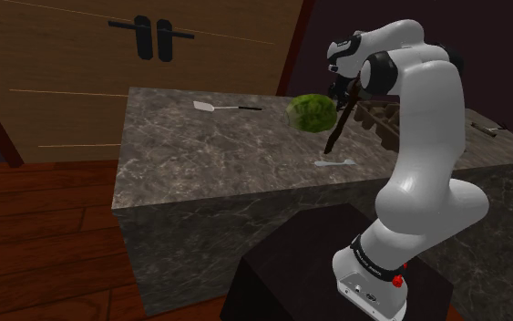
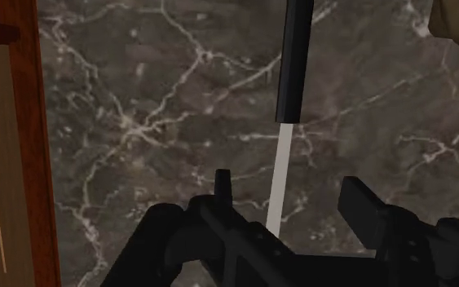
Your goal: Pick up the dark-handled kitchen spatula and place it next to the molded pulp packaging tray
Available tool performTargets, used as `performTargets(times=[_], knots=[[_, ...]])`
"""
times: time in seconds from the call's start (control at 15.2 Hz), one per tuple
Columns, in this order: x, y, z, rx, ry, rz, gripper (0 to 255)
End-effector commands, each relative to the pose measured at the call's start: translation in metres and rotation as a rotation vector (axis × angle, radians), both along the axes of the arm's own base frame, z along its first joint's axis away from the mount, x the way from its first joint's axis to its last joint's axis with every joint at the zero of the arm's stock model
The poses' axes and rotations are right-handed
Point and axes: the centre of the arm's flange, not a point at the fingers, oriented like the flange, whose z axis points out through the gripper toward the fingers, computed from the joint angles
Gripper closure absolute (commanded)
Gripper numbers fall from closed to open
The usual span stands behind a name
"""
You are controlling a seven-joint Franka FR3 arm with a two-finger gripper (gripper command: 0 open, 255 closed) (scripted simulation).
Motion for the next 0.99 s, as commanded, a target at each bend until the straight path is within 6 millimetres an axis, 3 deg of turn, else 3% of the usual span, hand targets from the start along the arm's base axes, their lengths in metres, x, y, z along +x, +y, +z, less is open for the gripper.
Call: performTargets(times=[0.0, 0.2, 0.46, 0.92], knots=[[0.000, 0.000, 0.000, 0.000, 0.000, 0.000, 0], [0.000, 0.000, 0.000, 0.000, 0.000, 0.000, 0], [0.001, 0.003, 0.050, 0.000, 0.000, 0.000, 0], [0.001, 0.003, 0.050, 0.000, 0.000, 0.000, 0]])
